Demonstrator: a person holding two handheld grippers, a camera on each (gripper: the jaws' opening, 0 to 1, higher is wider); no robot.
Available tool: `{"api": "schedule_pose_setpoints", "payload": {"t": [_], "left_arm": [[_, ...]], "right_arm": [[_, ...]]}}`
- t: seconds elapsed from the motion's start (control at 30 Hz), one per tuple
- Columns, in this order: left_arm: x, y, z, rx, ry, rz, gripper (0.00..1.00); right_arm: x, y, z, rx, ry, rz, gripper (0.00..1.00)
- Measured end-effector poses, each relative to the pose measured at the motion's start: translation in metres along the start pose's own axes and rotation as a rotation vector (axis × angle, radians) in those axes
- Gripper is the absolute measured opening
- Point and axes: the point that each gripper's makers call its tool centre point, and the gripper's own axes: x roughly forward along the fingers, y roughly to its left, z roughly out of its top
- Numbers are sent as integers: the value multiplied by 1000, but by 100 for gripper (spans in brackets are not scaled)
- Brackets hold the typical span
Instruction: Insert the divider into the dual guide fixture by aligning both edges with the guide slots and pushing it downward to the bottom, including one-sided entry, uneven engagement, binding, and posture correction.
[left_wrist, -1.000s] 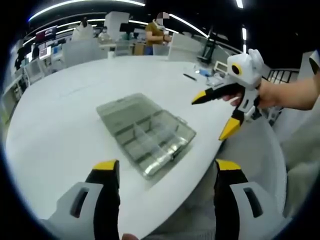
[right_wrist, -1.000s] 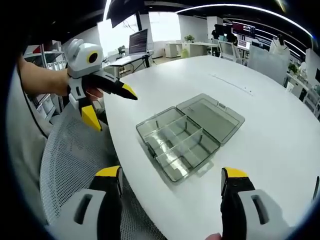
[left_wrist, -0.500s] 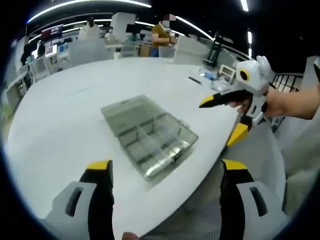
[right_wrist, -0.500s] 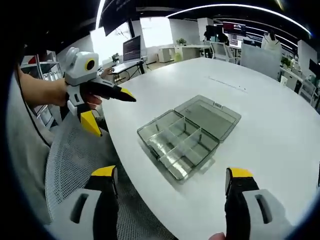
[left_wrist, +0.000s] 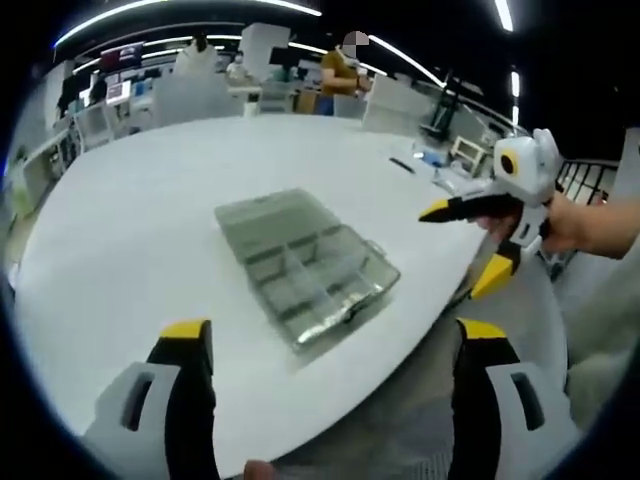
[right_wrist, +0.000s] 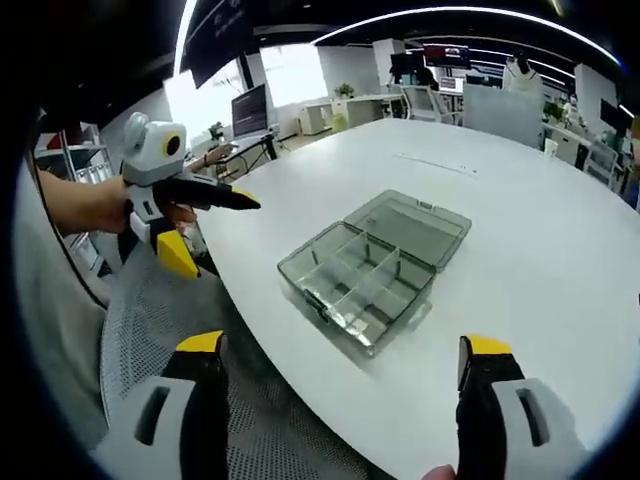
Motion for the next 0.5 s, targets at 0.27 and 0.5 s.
{"api": "schedule_pose_setpoints", "payload": {"t": [0.27,0.5], "left_arm": [[-1,-1,-5,-26,3,14,99],[-2,-3,-10,-40,9,18,99]], "right_arm": [[-2,0,-7,58,-10,-13,96],[-4,-2,-6,88,-25,-22,96]]}}
